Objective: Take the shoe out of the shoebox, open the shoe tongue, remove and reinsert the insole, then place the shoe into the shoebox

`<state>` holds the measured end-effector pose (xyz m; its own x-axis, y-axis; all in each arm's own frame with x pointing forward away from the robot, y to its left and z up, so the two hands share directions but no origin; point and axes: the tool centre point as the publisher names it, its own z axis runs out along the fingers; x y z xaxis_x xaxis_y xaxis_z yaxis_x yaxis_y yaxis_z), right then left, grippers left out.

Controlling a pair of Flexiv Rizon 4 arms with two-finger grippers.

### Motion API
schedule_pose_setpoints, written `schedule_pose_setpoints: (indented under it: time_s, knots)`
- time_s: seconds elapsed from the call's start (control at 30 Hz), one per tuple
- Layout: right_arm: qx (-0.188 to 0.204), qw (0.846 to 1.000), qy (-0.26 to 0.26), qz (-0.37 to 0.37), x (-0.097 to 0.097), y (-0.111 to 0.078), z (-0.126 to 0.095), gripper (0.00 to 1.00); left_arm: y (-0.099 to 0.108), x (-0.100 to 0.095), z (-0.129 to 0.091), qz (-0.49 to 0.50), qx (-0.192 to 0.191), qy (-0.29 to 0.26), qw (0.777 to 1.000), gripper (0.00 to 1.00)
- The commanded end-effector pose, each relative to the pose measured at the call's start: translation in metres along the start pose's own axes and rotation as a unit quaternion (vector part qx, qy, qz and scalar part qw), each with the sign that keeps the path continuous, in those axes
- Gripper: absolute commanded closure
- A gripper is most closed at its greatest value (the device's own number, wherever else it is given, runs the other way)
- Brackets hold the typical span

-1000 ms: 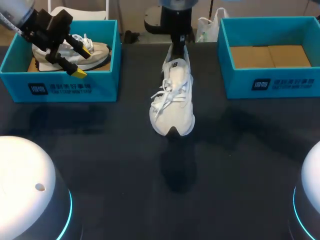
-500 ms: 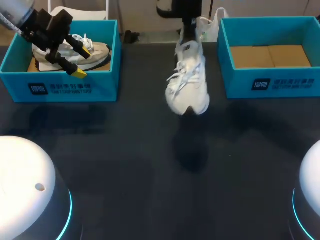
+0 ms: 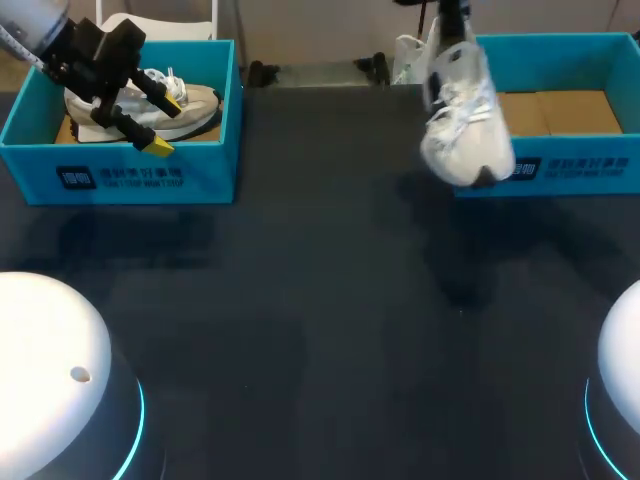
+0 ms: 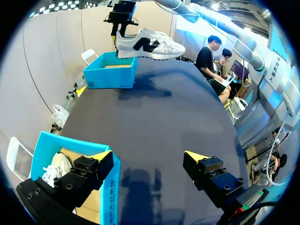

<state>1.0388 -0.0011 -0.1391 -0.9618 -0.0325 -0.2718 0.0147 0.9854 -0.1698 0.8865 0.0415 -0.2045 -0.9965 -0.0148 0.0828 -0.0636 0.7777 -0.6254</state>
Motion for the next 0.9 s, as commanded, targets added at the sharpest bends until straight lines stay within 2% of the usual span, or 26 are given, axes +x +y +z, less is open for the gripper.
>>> schedule_pose_setpoints:
  time_s: [0.03,0.53,0.9]
  knots:
    - [-0.024,1.000,-0.007,-0.012,-0.011,-0.051,0.002,1.00,0.000,0.000,-0.001,0.000,-0.001,0.001,1.000,0.00]
    - [-0.020,0.998,0.014,-0.058,-0.051,-0.168,0.031,1.00,0.000,0.000,-0.001,0.000,-0.001,0.001,1.000,0.00]
    - [-0.035,0.998,0.004,-0.053,-0.065,-0.232,0.059,1.00,0.000,0.000,-0.001,0.000,-0.001,0.001,1.000,0.00]
